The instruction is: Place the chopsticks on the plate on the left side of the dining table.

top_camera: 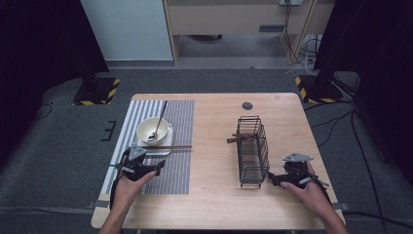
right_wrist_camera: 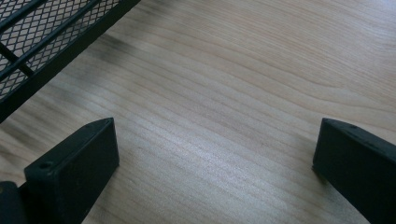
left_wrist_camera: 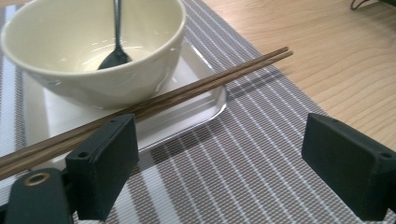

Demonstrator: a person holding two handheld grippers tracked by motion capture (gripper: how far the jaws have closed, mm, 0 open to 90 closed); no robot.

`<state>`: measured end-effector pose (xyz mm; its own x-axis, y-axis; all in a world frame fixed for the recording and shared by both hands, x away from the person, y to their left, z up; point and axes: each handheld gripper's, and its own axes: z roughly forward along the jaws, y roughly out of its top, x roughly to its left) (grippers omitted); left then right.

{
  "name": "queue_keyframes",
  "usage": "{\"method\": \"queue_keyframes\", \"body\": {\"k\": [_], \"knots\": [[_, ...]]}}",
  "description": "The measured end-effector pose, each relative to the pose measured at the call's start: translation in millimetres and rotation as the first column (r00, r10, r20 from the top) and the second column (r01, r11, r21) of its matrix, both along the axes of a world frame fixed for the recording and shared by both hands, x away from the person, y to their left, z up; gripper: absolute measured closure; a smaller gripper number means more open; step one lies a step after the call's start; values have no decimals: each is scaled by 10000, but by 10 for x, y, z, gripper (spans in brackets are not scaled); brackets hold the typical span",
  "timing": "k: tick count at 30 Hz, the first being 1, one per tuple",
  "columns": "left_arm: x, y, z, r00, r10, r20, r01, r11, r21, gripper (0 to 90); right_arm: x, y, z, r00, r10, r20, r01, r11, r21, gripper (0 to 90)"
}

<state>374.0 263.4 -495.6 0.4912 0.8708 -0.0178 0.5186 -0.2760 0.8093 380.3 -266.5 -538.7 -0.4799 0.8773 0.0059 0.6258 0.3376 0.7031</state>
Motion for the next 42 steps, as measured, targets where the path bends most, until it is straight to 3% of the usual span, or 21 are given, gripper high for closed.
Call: {"method": "queue_keyframes", "body": {"k": [5, 14, 19, 28, 32, 36, 38, 42], "knots": [[-12, -128, -12, 9998, -191, -60, 191, 9998, -49, 104, -1, -1, -2, 10000, 26, 25, -26, 10000, -18, 2], [-74, -404, 21, 9952, -974, -121, 973, 9952, -94, 103, 29, 24, -2, 10000, 40, 27, -40, 10000, 13, 2], [-83, -649, -10, 9861, -1633, -317, 1632, 9866, -61, 100, 16, 20, -1, 10000, 70, 32, -70, 10000, -42, 3], [-48, -1178, -141, 9608, -2649, -819, 2681, 9629, 303, 86, 14, 21, -1, 10000, 72, 36, -72, 10000, -40, 3], [-12, -1354, -231, 9565, -2744, -991, 2793, 9594, 394, 87, 8, 22, -2, 10000, 51, 38, -51, 10000, -16, 3], [-4, -1507, -346, 9495, -2924, -1143, 3010, 9512, 674, 86, -4, 17, -2, 9999, 88, 50, -88, 10000, -33, 3], [-12, -1556, -404, 9459, -3000, -1237, 3113, 9465, 852, 81, -10, 15, -2, 10000, 77, 55, -76, 10000, -28, 3], [-12, -1574, -405, 9454, -3022, -1217, 3134, 9457, 866, 65, -24, 12, -2, 10000, 80, 52, -80, 10000, -29, 3]]}}
